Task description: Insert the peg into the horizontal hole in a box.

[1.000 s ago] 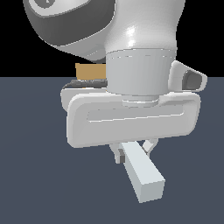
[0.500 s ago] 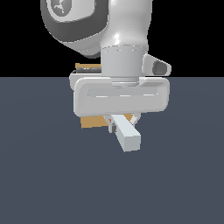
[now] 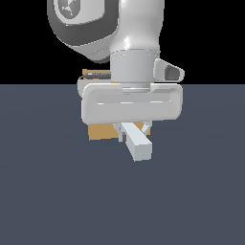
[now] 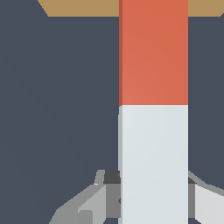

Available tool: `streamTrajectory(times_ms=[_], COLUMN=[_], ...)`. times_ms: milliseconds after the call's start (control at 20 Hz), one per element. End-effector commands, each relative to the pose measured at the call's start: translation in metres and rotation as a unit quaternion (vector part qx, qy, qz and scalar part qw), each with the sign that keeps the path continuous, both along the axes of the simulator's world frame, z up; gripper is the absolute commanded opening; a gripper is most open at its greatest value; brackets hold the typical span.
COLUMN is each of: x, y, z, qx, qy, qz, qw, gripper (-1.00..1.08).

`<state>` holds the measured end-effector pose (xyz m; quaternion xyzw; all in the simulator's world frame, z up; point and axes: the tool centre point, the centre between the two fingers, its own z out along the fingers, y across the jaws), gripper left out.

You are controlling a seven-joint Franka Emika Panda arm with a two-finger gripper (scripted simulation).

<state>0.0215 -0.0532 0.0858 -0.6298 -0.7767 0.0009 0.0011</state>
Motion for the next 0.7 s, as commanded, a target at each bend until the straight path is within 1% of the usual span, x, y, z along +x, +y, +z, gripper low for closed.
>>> streamTrajectory(times_ms=[0, 200, 350, 500, 650], x=[0.0, -0.001, -0.002, -0.005, -0.01], y=[0.0, 0.0, 0.007, 0.02, 0.041], z=[0.0, -0.001, -0.001, 0.0, 0.0], qx=[0.0, 0.0, 0.0, 0.0, 0.0], qy=[0.0, 0.001, 0.001, 0.0, 0.0], qz=[0.0, 0.0, 0.0, 0.0, 0.0], qw=[1.0, 1.0, 1.0, 1.0, 1.0], gripper=[-1.0, -1.0, -1.0, -1.0, -1.0])
